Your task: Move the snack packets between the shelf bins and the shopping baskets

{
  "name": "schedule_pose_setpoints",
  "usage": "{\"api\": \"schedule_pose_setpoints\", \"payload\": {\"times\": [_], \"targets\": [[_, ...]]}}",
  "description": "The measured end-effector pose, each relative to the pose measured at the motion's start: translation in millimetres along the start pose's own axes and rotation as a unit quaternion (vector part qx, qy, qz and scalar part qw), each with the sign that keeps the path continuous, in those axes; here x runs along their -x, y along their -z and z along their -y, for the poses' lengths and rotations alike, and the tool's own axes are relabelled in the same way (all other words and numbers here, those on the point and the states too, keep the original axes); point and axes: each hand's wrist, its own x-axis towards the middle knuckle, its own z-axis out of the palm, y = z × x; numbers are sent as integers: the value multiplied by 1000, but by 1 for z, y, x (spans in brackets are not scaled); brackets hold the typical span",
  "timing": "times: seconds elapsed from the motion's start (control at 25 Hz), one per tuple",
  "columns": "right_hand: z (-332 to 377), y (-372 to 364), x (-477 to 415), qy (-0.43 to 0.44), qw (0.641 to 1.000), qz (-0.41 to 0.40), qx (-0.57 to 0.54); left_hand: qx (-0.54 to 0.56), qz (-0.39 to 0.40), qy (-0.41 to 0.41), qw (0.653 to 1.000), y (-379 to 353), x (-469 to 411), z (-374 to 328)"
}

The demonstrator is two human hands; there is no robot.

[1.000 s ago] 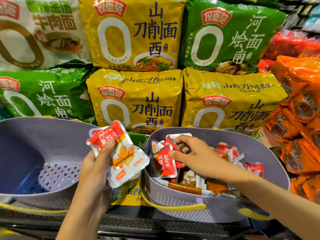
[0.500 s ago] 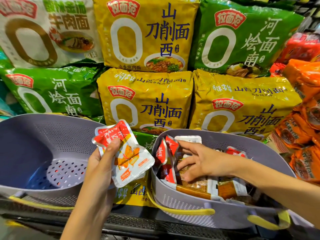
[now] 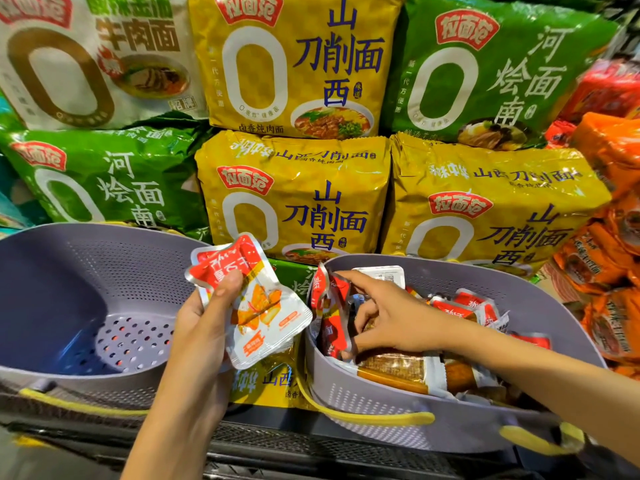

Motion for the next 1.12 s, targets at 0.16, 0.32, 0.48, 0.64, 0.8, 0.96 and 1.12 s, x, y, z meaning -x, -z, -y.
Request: {"api": "schedule_pose_setpoints", "payload": {"times": [0.16,0.32,0.48,0.64,0.8,0.96,1.12], "targets": [[-1,-2,1,21,998,10,-63,-5,2,1,1000,1,2,0],[11,-7,-7,-55,981,-54,-177,-1,4,0,1000,2,3,0],[20,-15,-18,-131,950,-154,-237,5,7,1,1000,1,4,0],[22,-20,-24,-163,917,-182,-316,-2,9,0,1000,2,3,-2],[12,-16,-11,-94,909,-82,-399,0,5,3,1000,4,4,-5],[1,-12,-5,-40,951,11,-308,1,11,2,1000,4,0,-4],[-7,-8,-5,-63,975,28,-211,-3,13,6,1000,5,-1,-3]]}}
